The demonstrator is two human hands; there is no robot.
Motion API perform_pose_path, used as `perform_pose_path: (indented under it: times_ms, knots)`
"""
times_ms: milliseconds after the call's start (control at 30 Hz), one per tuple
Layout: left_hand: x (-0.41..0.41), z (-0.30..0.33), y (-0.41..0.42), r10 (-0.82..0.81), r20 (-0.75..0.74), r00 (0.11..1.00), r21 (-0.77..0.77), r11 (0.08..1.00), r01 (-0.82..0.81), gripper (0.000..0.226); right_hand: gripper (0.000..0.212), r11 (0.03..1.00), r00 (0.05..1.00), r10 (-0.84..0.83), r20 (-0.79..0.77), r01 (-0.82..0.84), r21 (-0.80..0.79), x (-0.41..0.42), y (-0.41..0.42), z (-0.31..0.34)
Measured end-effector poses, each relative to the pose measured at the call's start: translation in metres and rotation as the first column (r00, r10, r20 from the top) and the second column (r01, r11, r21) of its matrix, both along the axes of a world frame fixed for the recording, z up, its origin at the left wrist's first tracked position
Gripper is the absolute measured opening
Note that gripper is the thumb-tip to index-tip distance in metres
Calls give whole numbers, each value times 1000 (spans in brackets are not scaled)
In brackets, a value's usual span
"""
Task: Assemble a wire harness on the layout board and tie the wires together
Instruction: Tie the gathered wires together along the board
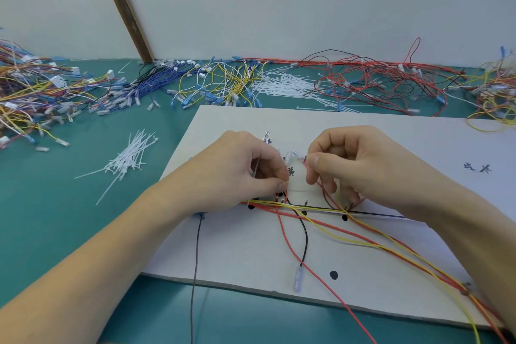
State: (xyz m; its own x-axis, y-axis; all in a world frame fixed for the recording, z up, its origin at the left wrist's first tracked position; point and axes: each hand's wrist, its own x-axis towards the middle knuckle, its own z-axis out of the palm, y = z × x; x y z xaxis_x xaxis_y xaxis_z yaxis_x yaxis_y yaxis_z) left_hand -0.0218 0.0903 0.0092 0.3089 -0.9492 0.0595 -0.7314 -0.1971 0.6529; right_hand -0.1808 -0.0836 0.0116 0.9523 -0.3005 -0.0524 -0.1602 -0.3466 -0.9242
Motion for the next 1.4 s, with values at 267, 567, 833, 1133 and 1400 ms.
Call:
perform_pose_path:
  times_ms: [267, 567, 833, 1133, 1400]
  knots:
    - [1, -3, -1, 17, -25, 1000, -25, 1000, -18, 7, 17, 975, 997, 55, -54, -66, -213, 5, 7, -8]
    - [7, -3, 0, -56, -78, 995, 22, 998, 58, 13, 19, 979, 988, 79, -131, -102, -177, 7, 6, -9]
    - [11, -5, 0, -84, -76, 994, 21, 996, 85, 13, 21, 948, 975, 144, -168, -185, -260, 7, 7, -7]
    - [13, -4, 0, -111, -88, 990, 49, 992, 116, 10, 19, 940, 972, 194, -133, -223, -257, 8, 7, -9]
    - [11, -5, 0, -98, -82, 992, 36, 994, 102, 9, 18, 948, 986, 132, -104, -156, -278, 8, 9, -13]
